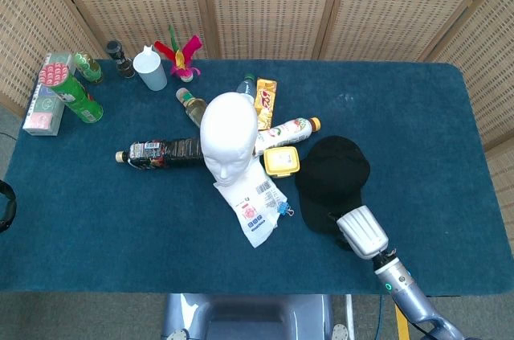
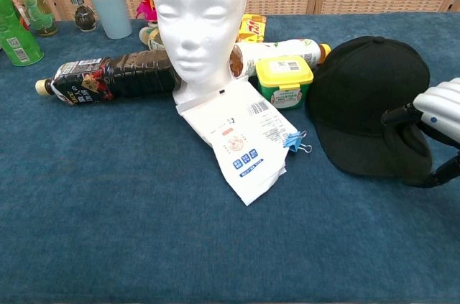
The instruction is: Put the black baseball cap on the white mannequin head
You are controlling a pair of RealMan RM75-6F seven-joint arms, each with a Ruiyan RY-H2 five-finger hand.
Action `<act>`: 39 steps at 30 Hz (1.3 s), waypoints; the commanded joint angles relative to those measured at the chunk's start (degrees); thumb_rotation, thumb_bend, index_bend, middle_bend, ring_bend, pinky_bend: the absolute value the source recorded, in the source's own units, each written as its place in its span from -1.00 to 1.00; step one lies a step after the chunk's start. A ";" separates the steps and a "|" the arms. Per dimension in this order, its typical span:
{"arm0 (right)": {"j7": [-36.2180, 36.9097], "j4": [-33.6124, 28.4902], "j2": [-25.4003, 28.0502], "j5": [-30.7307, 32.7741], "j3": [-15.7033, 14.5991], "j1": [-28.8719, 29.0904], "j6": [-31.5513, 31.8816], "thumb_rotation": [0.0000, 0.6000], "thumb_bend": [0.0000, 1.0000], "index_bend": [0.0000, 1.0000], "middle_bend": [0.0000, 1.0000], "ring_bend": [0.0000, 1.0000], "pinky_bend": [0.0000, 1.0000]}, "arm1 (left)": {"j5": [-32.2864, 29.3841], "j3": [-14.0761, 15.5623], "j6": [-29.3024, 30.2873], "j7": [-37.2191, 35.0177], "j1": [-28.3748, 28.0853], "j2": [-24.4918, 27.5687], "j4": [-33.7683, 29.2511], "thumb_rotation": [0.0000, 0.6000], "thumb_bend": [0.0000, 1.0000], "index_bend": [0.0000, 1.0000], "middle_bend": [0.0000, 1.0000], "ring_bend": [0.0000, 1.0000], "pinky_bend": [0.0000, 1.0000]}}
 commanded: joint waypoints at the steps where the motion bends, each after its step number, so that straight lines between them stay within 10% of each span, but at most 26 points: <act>1: -0.45 0.84 -1.11 0.69 0.21 0.24 -0.19 1.00 -0.86 0.09 0.46 0.69 0.86 | -0.08 0.01 0.13 -0.22 0.11 -0.06 0.16 1.00 -0.39 0.26 -0.02 -0.25 -0.21; 29: -1.75 7.72 -6.32 3.54 0.48 1.90 -0.57 1.00 -0.84 0.09 0.46 0.70 0.87 | -0.47 0.20 0.49 -2.15 0.77 -0.62 2.14 1.00 -0.39 0.26 -0.02 -0.25 -0.22; 39: 0.81 12.74 -9.56 5.12 2.25 1.49 2.59 1.00 -0.35 0.08 0.37 0.66 0.87 | -0.20 0.24 0.73 -2.61 0.88 -0.73 2.56 1.00 -0.39 0.26 -0.02 -0.25 -0.22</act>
